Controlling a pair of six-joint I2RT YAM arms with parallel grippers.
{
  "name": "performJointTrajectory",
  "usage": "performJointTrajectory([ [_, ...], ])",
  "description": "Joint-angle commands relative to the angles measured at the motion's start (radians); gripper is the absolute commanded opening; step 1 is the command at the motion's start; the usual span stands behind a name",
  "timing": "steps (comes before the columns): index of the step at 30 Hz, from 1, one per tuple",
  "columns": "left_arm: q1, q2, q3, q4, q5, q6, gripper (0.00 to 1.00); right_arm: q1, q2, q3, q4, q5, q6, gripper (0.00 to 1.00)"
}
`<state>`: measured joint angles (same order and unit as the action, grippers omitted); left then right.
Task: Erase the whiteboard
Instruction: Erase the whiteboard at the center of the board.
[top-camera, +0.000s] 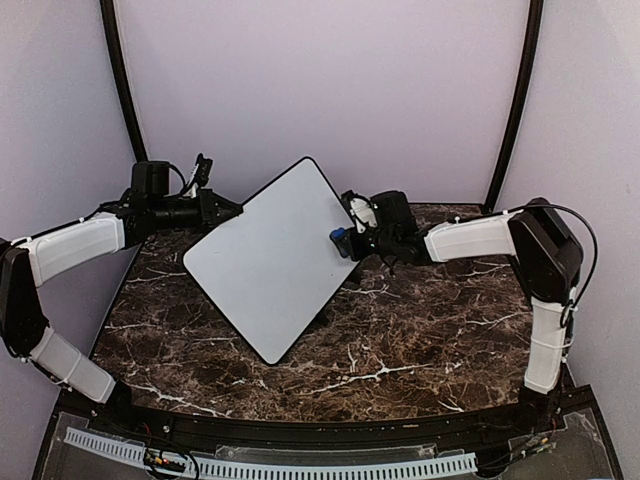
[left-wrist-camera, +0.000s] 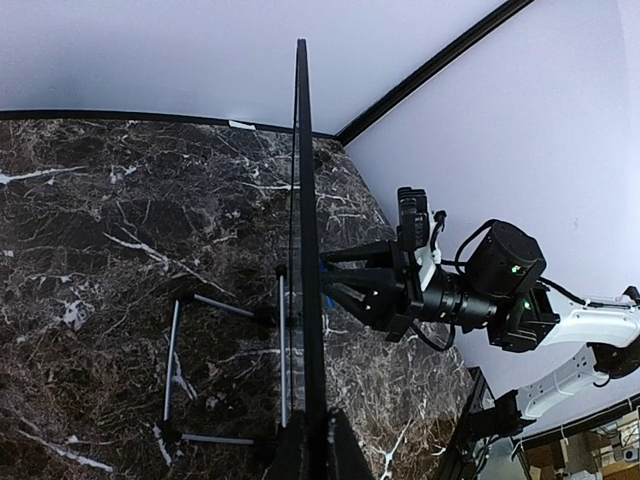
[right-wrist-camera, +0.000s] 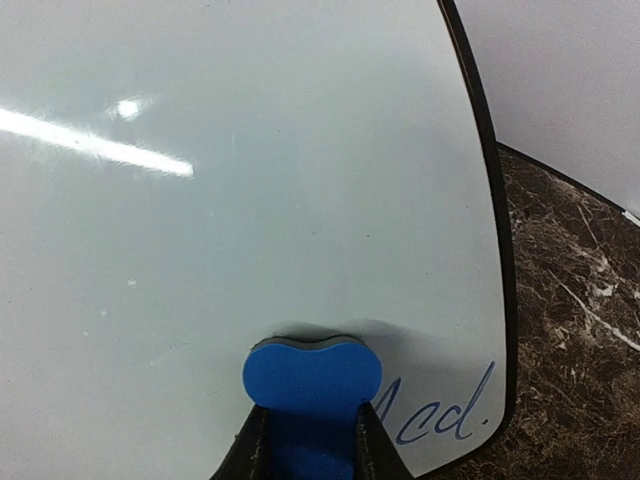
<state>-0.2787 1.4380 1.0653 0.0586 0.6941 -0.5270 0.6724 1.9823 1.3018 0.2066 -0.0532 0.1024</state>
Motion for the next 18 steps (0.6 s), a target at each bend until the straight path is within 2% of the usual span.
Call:
performJointTrajectory([
  [1, -0.042, -0.031, 0.032, -0.049, 0.134, 0.078, 0.0, -0.025, 0.028, -0.031, 0.009, -0.036, -0.004, 0.2],
  [12, -0.061, -0.037, 0.093, -0.141, 0.082, 0.116, 0.0, -0.039, -0.036, -0.289, 0.12, -0.057, 0.022, 0.2],
  [18, -0.073, -0.035, 0.092, -0.144, 0.08, 0.124, 0.0, -0.042, -0.048, -0.243, 0.12, -0.094, 0.017, 0.2],
])
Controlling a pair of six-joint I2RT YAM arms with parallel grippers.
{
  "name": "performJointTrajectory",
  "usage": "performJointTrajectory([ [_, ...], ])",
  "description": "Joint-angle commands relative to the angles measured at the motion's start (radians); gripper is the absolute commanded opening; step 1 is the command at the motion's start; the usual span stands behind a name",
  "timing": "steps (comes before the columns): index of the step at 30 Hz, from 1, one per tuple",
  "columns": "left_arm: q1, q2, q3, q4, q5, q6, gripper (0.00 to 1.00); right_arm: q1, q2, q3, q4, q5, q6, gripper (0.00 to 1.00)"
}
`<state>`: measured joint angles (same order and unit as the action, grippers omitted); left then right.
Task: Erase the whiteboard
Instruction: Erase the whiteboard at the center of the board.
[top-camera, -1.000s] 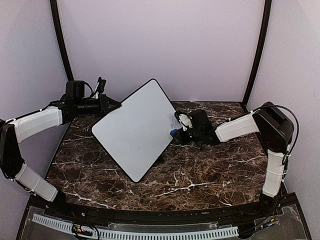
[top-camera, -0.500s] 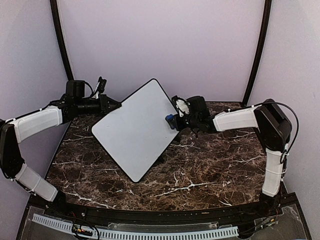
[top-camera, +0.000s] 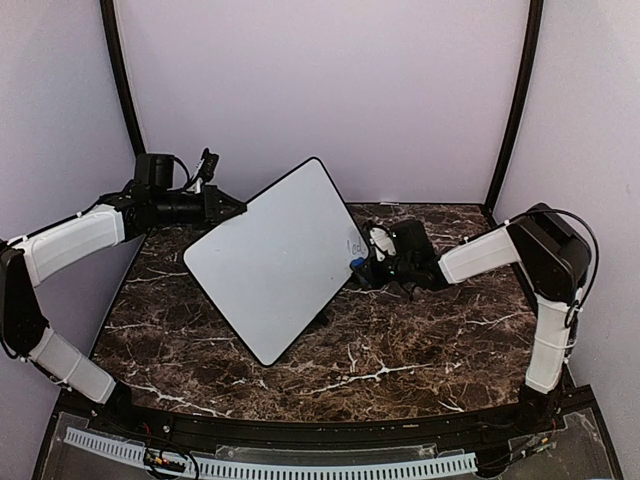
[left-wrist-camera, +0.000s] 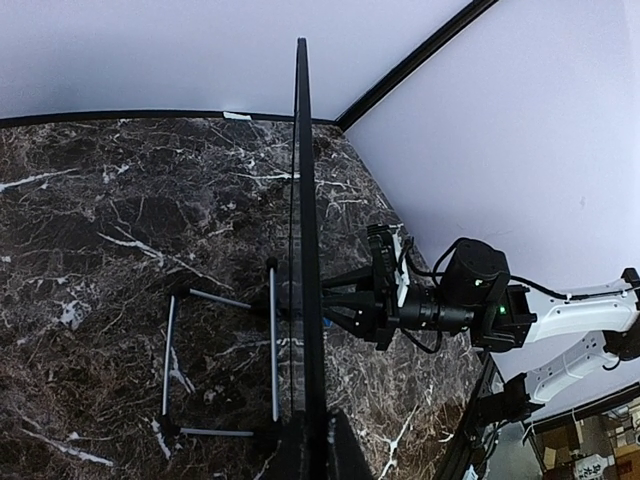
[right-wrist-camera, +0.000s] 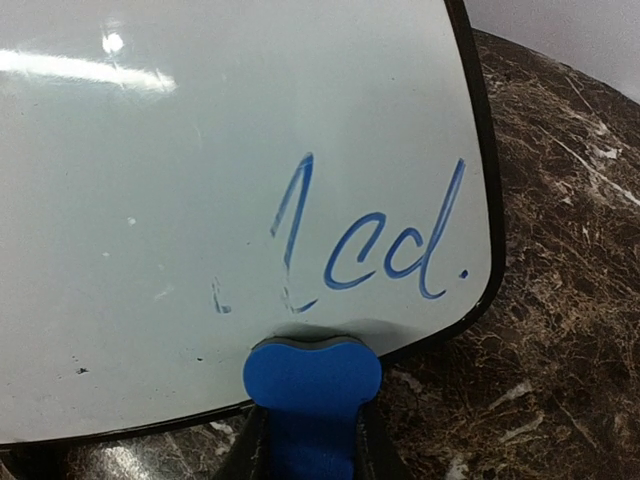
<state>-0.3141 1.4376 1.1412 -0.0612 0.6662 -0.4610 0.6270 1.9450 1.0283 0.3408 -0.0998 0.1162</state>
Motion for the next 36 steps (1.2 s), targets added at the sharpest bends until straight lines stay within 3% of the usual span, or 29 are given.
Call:
performJointTrajectory([
  [1, -0.039, -0.035, 0.014, -0.022, 0.109, 0.059, 0.0, 0.003, -0.011, 0.053, -0.02, -0.057, -0.001, 0.2],
  [10, -0.04, -0.034, -0.008, -0.006, 0.108, 0.056, 0.0, 0.007, 0.03, 0.247, -0.1, -0.096, -0.017, 0.21],
  [24, -0.04, -0.026, -0.017, 0.01, 0.117, 0.048, 0.0, 0.028, 0.013, 0.099, -0.157, -0.093, -0.046, 0.2],
  [36, -0.04, -0.032, -0.022, 0.01, 0.119, 0.048, 0.0, 0.034, 0.038, 0.122, -0.239, -0.094, -0.081, 0.2],
])
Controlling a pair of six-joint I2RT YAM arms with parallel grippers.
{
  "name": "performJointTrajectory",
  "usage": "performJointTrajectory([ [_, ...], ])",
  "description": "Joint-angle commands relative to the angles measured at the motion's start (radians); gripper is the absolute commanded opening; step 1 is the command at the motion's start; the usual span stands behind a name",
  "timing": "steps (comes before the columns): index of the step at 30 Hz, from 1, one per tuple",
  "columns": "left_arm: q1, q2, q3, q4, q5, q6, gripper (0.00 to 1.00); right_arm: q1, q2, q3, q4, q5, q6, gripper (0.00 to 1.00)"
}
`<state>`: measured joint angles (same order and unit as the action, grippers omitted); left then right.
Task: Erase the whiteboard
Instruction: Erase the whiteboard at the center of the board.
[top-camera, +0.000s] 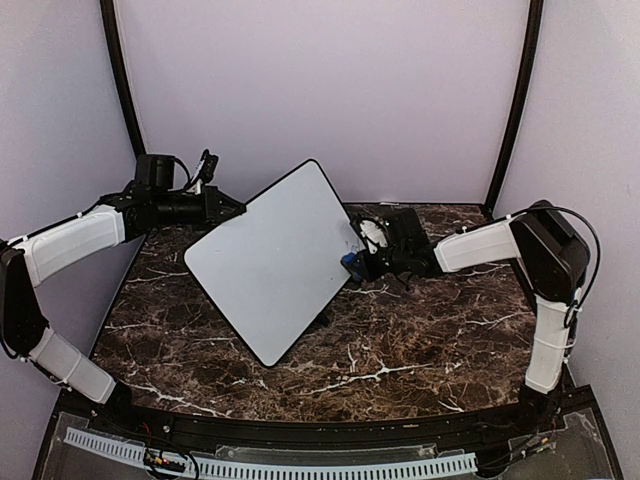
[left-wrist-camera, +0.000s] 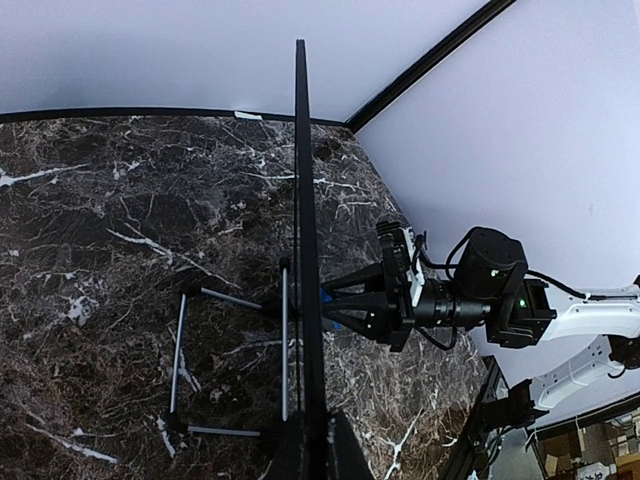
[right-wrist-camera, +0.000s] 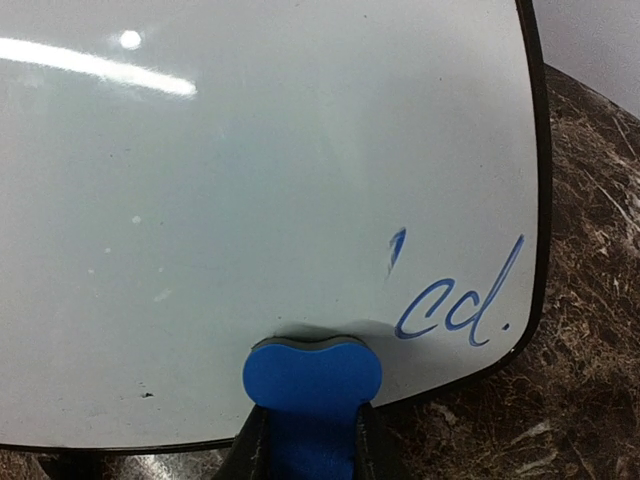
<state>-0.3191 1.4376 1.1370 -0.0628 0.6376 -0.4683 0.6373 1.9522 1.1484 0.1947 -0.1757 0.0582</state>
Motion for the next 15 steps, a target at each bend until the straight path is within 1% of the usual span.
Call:
performJointTrajectory([
  [1, -0.035, -0.032, -0.018, 0.012, 0.149, 0.055, 0.0, 0.024, 0.03, -0.004, -0.098, -0.019, -0.026, 0.2],
  [5, -0.035, -0.03, -0.02, 0.02, 0.154, 0.051, 0.0, 0.025, 0.03, -0.009, -0.126, -0.014, -0.04, 0.2],
  [12, -0.035, -0.032, -0.022, 0.021, 0.154, 0.049, 0.0, 0.027, 0.043, 0.044, -0.191, -0.002, -0.074, 0.2],
  [15, -0.035, -0.033, -0.022, 0.021, 0.155, 0.049, 0.0, 0.027, 0.042, 0.059, -0.191, -0.001, -0.081, 0.2],
])
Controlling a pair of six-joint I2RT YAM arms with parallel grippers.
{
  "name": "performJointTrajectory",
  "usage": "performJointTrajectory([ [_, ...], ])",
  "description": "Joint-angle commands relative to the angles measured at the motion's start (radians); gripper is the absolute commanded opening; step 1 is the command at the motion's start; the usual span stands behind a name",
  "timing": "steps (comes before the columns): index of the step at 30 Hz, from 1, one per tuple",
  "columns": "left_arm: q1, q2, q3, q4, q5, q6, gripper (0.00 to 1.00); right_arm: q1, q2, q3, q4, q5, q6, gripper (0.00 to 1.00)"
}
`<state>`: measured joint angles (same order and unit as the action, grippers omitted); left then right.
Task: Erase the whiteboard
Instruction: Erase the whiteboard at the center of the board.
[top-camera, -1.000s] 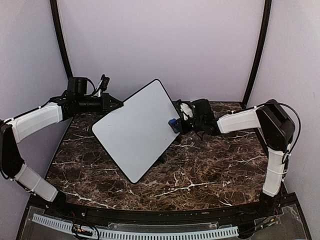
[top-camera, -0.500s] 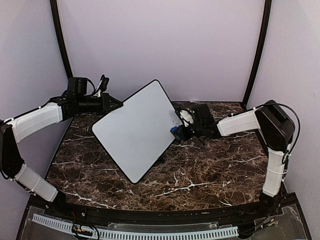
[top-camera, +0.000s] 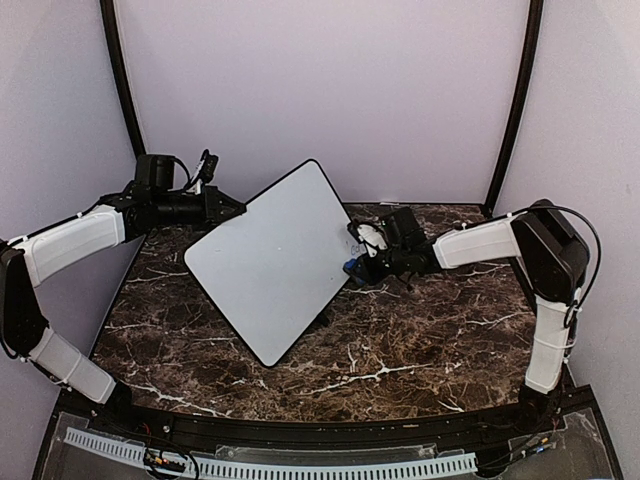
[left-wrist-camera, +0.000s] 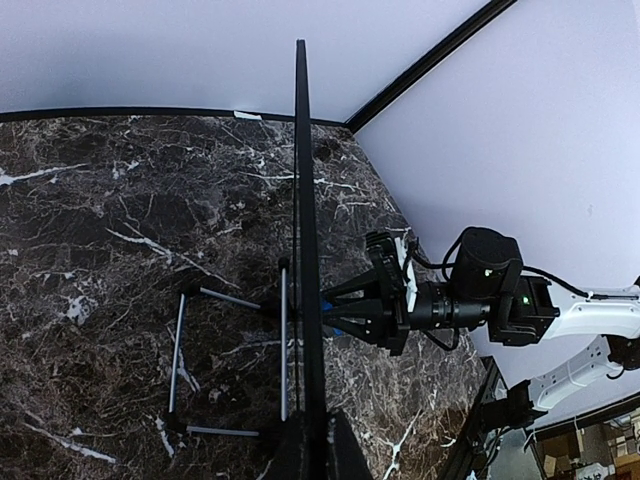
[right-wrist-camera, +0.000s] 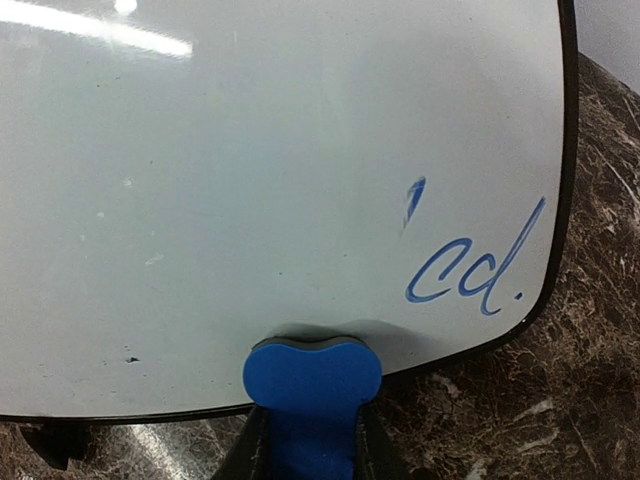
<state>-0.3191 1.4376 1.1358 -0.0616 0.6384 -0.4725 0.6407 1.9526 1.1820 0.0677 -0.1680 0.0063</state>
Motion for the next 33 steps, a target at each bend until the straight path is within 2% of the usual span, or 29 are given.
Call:
performJointTrajectory([
  [1, -0.035, -0.033, -0.021, 0.021, 0.154, 0.054, 0.0, 0.024, 0.04, 0.033, -0.064, -0.007, -0.026, 0.2],
  [15, -0.035, -0.035, -0.027, 0.022, 0.153, 0.057, 0.0, -0.004, 0.068, 0.241, -0.003, 0.056, -0.006, 0.2],
  [21, -0.035, -0.033, -0.029, 0.023, 0.157, 0.055, 0.0, -0.012, 0.073, 0.185, 0.009, 0.066, -0.016, 0.2],
  [30, -0.035, -0.037, -0.032, 0.031, 0.163, 0.048, 0.0, -0.062, 0.06, -0.02, 0.033, 0.029, -0.029, 0.2],
  [33, -0.035, -0.038, -0.034, 0.033, 0.165, 0.046, 0.0, -0.065, 0.065, -0.027, 0.037, 0.013, -0.03, 0.2],
])
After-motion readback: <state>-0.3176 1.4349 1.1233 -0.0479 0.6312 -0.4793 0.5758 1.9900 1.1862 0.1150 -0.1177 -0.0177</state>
